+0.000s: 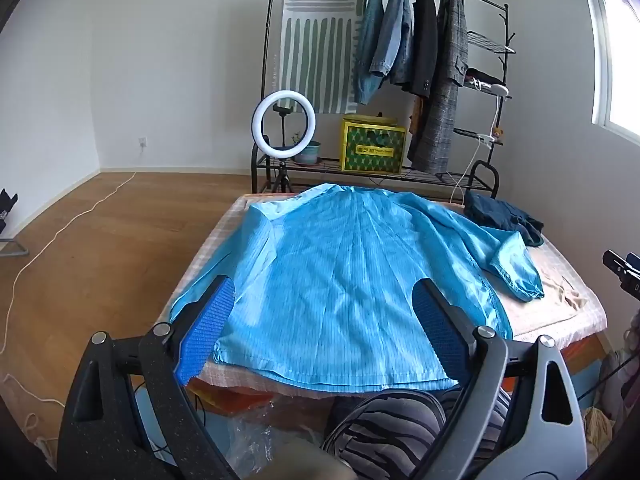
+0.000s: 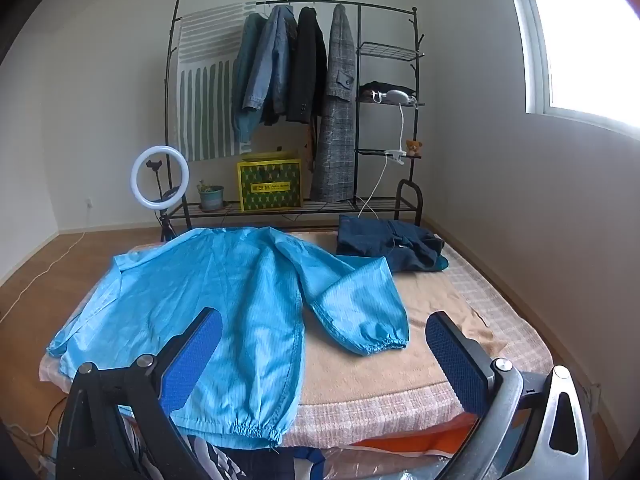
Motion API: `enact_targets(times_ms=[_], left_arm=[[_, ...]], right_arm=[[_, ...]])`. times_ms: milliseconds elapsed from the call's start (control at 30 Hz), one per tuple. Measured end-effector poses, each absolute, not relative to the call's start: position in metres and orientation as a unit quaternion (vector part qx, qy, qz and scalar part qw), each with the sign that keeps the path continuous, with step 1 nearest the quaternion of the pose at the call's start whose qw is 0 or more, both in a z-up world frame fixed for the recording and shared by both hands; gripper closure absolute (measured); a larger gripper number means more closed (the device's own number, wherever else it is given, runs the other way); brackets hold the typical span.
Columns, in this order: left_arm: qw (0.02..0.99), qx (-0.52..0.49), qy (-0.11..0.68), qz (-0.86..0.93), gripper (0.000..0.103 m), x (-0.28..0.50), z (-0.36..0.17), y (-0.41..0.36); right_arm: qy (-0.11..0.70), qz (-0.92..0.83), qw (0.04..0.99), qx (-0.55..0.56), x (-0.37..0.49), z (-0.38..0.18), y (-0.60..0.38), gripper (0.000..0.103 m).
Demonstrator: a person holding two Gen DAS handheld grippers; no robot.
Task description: Fold large clothes
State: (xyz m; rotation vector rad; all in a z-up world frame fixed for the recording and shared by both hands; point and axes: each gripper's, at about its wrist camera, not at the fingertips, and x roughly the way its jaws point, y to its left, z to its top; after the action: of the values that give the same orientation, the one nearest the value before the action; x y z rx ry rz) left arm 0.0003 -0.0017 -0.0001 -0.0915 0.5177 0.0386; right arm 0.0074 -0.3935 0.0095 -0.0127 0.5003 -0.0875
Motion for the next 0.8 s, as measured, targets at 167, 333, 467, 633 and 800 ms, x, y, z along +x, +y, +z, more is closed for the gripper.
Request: enact_targets(times_ms=[167, 333, 467, 633, 800], left_arm=[[0.967, -0.045, 0.251, 0.025, 0.01, 0.001, 0.001, 0.0], [0.968, -0.048, 0.242, 0.033, 0.01, 0.007, 0.004, 0.003], [0.969, -0.05, 0.239, 0.037, 0.01, 0.003, 0.01, 0.002], [0.97, -0.051, 0.236, 0.036, 0.01, 0.002, 0.009, 0.003], [0.971, -0.053, 0.23, 0.04, 0.01, -0.002, 0.014, 0.003]], right_arm=[[0.257, -0.043, 0.965, 0.0, 0.01, 0.005, -0.392, 0.0], [0.244, -0.033, 0.969, -0.001, 0.011, 0.01, -0.393, 0.0], [0.242, -0.03, 0.97, 0.002, 0.014, 0.008, -0.391, 0.0], [0.241, -0.028, 0.97, 0.007, 0.016, 0.007, -0.39, 0.0], [0.242, -0.027, 0.97, 0.008, 0.015, 0.008, -0.39, 0.0]])
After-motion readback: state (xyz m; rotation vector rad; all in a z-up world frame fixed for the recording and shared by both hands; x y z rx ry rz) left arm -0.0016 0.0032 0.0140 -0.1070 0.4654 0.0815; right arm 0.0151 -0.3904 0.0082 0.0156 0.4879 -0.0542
